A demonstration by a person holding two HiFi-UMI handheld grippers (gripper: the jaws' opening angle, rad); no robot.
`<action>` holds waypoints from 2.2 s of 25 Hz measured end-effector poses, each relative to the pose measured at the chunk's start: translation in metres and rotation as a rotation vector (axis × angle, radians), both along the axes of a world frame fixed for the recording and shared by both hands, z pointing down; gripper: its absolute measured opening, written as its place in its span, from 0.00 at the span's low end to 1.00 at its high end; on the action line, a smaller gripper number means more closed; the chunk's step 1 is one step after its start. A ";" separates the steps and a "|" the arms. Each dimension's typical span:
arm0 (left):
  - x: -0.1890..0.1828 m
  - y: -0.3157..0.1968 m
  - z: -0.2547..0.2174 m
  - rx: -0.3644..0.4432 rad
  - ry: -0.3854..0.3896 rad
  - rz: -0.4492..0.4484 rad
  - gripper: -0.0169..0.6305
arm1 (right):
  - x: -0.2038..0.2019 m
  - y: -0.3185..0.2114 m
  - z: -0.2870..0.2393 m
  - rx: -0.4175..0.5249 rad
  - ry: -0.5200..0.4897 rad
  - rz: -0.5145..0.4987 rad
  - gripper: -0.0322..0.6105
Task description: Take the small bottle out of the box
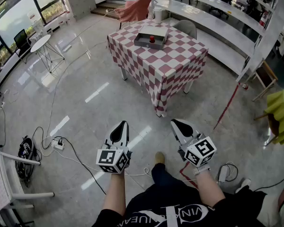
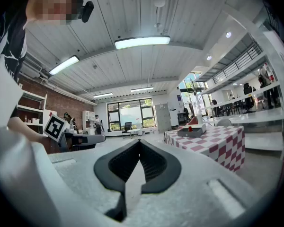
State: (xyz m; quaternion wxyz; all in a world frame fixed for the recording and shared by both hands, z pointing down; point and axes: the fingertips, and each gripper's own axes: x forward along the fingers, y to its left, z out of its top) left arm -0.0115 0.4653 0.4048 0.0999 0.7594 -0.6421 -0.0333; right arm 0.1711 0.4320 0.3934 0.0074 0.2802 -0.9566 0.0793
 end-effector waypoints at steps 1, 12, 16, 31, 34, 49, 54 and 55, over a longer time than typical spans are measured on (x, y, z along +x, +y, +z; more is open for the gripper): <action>-0.002 -0.008 0.000 0.000 0.001 0.000 0.05 | -0.002 -0.009 -0.002 0.017 0.004 0.002 0.06; -0.017 -0.092 0.001 -0.027 -0.012 -0.021 0.05 | -0.019 -0.102 0.000 0.025 0.024 -0.008 0.06; -0.021 -0.120 0.000 -0.040 -0.023 -0.027 0.05 | -0.019 -0.136 0.005 0.003 0.009 0.006 0.06; -0.040 -0.240 0.006 -0.040 -0.024 -0.058 0.05 | -0.025 -0.262 0.013 -0.024 -0.018 0.019 0.06; -0.044 -0.250 0.012 -0.046 -0.024 -0.060 0.05 | -0.026 -0.271 0.016 -0.030 -0.012 0.020 0.06; -0.060 -0.367 0.025 -0.026 -0.022 0.033 0.05 | -0.055 -0.357 0.030 -0.043 0.002 0.058 0.06; -0.074 -0.420 0.025 -0.025 -0.036 0.081 0.05 | -0.072 -0.399 0.031 -0.041 0.009 0.075 0.06; -0.078 -0.430 0.025 -0.024 -0.037 0.087 0.05 | -0.076 -0.407 0.031 -0.041 0.013 0.079 0.06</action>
